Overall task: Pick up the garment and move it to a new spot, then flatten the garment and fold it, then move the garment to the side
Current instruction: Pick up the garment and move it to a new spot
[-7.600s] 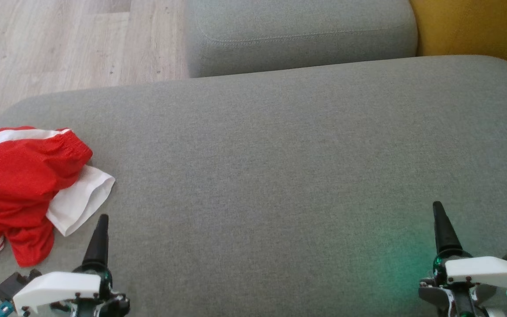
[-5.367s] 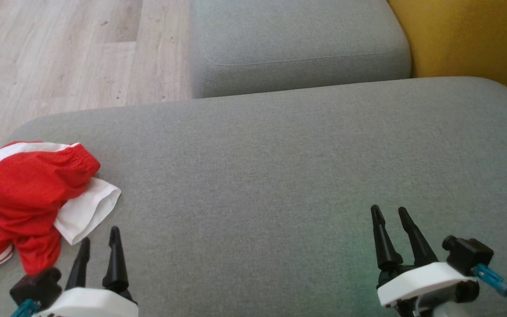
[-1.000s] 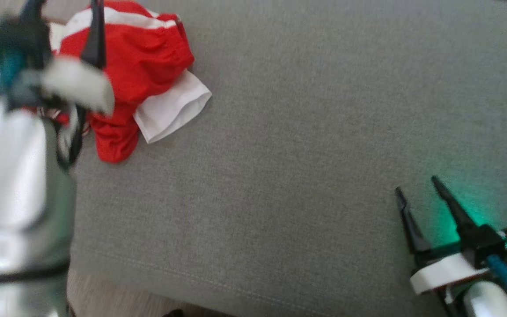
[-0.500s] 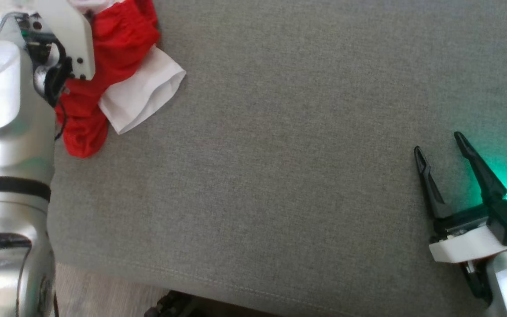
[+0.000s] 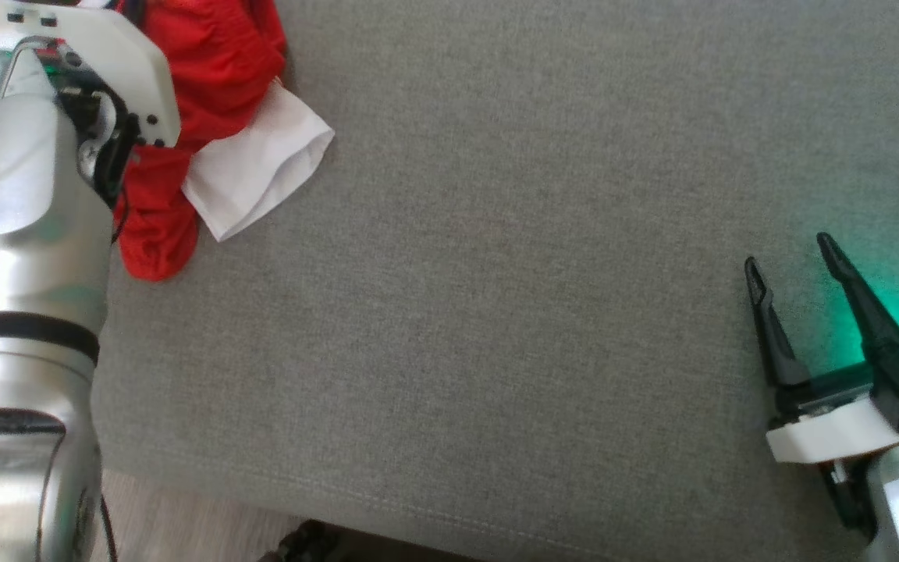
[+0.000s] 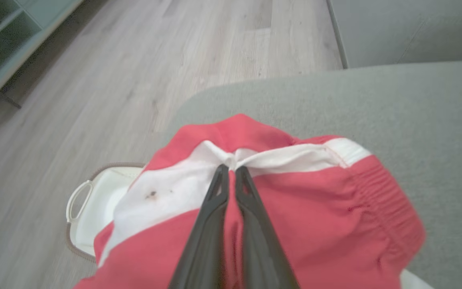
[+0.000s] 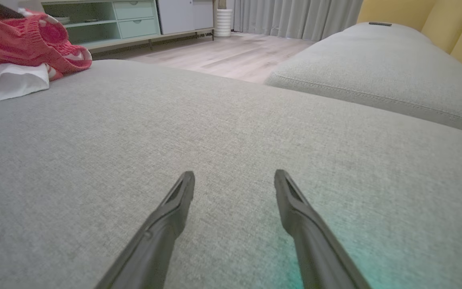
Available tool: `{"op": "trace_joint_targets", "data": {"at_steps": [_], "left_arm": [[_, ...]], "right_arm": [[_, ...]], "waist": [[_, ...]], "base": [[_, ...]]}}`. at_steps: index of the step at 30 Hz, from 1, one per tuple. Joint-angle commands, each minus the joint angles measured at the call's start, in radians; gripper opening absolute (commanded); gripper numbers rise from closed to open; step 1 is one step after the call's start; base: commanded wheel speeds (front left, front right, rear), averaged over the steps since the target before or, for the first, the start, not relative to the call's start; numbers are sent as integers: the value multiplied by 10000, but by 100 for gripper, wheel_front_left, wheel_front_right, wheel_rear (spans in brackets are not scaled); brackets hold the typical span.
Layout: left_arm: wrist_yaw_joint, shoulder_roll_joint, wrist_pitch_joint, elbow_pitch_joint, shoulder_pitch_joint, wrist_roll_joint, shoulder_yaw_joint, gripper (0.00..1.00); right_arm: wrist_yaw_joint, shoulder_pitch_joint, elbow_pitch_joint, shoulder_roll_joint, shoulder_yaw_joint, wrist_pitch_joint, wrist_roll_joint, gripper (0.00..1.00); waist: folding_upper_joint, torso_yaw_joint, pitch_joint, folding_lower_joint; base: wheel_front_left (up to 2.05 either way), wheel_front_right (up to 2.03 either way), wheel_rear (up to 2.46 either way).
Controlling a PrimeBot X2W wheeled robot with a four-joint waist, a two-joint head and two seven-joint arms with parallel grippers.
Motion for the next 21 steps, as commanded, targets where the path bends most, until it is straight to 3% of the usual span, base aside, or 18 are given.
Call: {"op": "trace_joint_targets", "data": {"at_steps": [1,9,15,21], "left_arm": [[-42,516,-612,-443,-486,-3,-27,0],[-96,409,-1692,-1279,-721,-995,-1275,0],[-97,550,-1307,-2458,-754,-2203,-2573,0],[-98,856,-515,-4400,-635,-3485,-4019,0]], "right_arm": [[-9,84,-22,56,237,-9,60,100],[-9,207,361,1039,766,-9,517,100],[-9,413,586,1661,924,-9,583,100],[-9,596,629,2035,1200,-9,559,100]], "waist": [[1,40,-519,-1],[1,-419,-2280,-1],[1,-1216,-3394,-1],[1,-2575,-4227,-1]], "base": [[0,0,0],[0,0,0],[0,0,0],[0,0,0]]}}
